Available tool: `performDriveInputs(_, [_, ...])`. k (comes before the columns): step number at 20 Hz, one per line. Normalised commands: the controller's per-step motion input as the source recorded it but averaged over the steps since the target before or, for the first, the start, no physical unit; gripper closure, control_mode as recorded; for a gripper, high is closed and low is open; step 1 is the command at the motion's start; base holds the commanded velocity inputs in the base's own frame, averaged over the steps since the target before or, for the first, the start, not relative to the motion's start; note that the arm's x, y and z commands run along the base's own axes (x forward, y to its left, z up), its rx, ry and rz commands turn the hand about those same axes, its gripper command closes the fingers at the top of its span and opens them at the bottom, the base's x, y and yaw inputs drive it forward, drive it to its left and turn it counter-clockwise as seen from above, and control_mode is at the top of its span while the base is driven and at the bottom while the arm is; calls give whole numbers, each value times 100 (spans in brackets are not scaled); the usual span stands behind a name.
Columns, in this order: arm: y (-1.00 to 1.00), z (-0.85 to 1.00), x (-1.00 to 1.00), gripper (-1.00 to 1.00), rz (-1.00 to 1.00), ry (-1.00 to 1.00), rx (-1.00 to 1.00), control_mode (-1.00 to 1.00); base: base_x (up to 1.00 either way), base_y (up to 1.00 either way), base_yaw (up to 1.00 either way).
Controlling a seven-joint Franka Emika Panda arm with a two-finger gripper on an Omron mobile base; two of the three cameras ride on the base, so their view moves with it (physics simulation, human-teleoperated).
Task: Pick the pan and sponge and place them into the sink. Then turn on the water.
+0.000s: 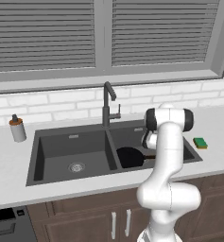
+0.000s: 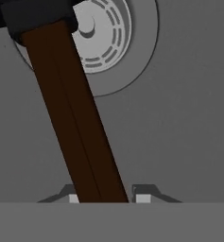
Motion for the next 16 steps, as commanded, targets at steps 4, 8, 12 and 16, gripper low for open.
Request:
performDriveInputs(4, [0,-29,17,100,0,0,0,-100,0,0,0])
performDriveInputs(8, [2,-34,18,100,0,1,0,-100,0,0,0])
performDriveInputs(12, [5,-33,16,100,0,3,0,-100,0,0,0])
performDriveInputs(16, [5,-21,3,-100,0,1,0,-100,0,0,0])
